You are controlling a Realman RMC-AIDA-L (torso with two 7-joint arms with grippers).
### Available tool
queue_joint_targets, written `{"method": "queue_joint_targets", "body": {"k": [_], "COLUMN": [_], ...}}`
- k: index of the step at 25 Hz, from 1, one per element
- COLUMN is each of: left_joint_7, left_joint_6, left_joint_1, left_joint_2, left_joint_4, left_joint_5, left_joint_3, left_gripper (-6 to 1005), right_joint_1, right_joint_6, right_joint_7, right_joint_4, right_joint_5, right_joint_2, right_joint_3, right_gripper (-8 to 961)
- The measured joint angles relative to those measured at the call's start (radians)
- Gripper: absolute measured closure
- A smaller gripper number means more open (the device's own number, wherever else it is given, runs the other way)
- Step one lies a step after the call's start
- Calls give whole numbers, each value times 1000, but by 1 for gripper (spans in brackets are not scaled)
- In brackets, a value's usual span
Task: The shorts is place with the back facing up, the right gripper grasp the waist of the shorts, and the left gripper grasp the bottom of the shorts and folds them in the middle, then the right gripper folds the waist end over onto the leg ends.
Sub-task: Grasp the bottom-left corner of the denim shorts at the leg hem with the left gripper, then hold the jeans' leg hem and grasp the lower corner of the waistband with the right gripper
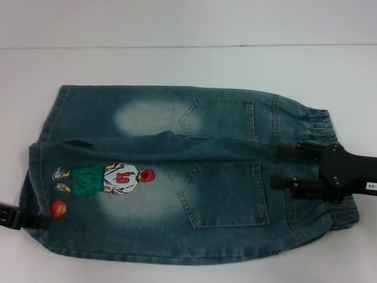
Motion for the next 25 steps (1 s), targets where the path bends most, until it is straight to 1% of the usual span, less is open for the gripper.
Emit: {"method": "queue_joint_targets", "body": {"k": [6,10,16,25], "left_joint_7": [-2,-2,-10,-10], "left_joint_6": [6,14,17,12], "left_joint_1": [-5,-11,-26,-44], "left_joint_2": [1,1,-3,-13], "left_joint_4": [-5,-5,-5,-13], "left_joint_5": [2,1,1,-2], "left_joint_3": [-2,-4,-3,-9], "left_gripper": [981,981,980,978], "right_joint_1": [-8,-39,-113,-259], "right_joint_6": [5,10,6,28], "right_joint_7": [8,38,144,199], "right_joint_4": [0,0,0,8], "right_joint_5": [0,0,0,-5], "right_joint_2": [-3,-4,-12,-28], "right_joint_3": [17,51,125,219], "right_gripper": [113,114,115,117]}}
